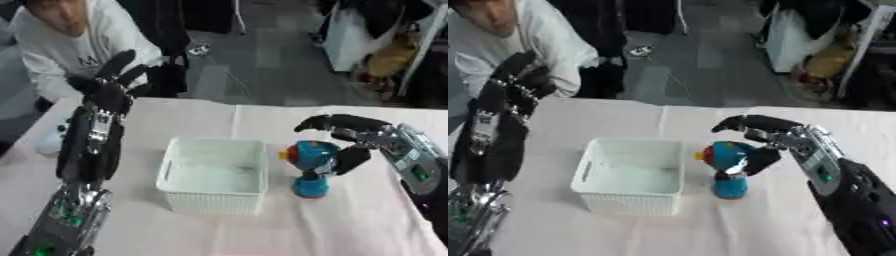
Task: Pick up objects on the table and place them in the box.
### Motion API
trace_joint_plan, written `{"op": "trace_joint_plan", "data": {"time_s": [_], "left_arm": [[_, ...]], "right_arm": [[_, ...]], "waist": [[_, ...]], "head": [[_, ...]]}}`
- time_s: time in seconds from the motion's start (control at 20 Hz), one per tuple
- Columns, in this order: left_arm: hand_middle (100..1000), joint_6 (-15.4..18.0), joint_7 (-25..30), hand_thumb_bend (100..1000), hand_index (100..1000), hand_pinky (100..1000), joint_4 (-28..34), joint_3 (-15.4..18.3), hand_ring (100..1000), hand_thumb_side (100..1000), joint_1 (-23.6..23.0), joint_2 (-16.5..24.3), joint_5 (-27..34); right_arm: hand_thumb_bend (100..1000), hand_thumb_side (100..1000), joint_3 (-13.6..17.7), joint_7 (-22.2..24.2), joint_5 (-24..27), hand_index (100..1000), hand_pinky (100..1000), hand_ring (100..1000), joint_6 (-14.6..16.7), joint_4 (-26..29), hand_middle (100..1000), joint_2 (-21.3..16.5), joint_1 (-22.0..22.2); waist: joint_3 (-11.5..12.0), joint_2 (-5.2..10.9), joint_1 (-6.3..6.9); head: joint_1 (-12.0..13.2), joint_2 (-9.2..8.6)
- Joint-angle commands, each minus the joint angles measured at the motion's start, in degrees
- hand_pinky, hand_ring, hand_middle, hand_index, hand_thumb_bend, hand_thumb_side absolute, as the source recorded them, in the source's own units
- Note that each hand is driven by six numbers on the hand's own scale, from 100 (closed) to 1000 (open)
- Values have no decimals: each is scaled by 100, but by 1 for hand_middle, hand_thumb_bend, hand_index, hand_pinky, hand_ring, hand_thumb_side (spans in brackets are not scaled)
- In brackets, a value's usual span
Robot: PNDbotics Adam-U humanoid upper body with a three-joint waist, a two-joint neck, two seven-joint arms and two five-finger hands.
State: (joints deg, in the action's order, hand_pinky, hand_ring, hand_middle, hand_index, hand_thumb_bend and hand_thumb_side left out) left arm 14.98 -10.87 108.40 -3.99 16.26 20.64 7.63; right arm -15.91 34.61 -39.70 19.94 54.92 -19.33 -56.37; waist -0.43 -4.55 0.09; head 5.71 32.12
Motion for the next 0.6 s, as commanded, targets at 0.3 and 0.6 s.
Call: {"op": "trace_joint_plan", "data": {"time_s": [0.3,0.6], "left_arm": [[953,12,19,321,961,854,106,10,929,825,102,55,28],[953,11,24,322,961,854,108,4,929,825,114,43,34]], "right_arm": [[690,641,37,27,-112,948,889,932,-23,-66,906,-13,-83],[677,643,37,30,-150,944,862,923,-31,-136,901,23,-52]], "waist": [[26,62,12],[50,52,14]], "head": [[55,-59],[55,-67]]}}
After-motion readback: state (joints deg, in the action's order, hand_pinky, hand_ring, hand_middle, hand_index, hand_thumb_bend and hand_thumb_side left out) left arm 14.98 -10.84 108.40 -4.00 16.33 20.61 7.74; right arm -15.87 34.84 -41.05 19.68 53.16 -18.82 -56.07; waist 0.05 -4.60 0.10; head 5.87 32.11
